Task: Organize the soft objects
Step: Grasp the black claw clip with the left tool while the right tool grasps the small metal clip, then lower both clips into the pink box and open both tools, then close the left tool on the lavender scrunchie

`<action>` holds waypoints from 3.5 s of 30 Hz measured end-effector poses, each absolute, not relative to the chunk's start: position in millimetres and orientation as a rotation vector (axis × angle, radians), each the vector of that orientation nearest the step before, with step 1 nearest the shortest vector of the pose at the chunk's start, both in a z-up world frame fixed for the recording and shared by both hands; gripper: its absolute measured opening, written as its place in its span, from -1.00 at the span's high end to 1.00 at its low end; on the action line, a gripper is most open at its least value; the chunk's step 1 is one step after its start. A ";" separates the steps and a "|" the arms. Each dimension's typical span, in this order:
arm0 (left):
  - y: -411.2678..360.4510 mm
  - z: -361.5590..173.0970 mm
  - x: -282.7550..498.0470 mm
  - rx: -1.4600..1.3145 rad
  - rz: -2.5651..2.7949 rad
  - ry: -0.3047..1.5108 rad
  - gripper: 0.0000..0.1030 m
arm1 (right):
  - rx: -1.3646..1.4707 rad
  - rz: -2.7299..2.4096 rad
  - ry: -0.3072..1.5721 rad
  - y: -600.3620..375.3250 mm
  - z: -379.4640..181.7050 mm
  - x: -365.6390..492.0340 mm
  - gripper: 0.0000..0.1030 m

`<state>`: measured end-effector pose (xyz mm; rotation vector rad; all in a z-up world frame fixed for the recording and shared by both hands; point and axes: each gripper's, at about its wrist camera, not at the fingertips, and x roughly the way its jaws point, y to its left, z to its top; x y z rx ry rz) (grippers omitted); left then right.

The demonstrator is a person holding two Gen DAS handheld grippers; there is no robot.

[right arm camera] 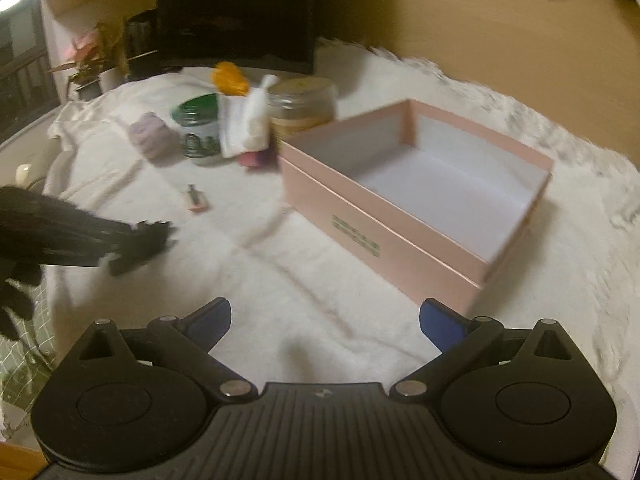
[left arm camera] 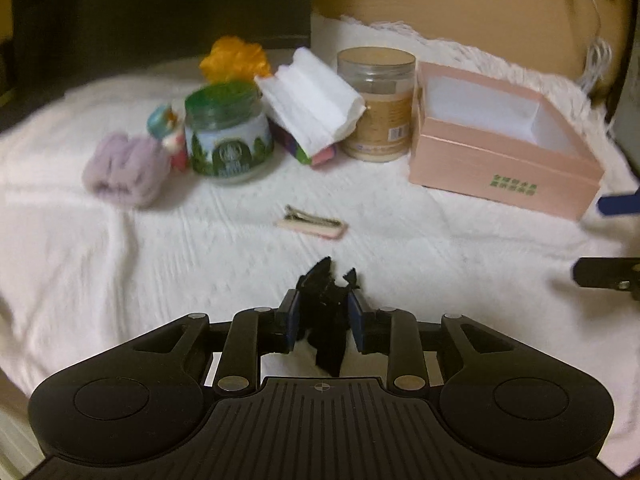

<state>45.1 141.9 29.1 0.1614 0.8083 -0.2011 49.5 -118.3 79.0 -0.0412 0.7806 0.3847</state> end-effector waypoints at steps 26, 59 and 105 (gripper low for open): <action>242.7 46.0 57.9 -0.154 -0.341 0.872 0.27 | -0.192 0.584 0.761 30.4 79.8 139.6 0.05; 10.1 186.8 230.3 -0.150 -1.098 0.746 0.20 | -0.077 0.014 0.643 -128.3 196.3 123.6 0.22; 281.9 69.5 185.0 -0.173 -0.041 0.907 0.25 | -0.078 0.327 0.871 95.2 117.4 150.1 -0.28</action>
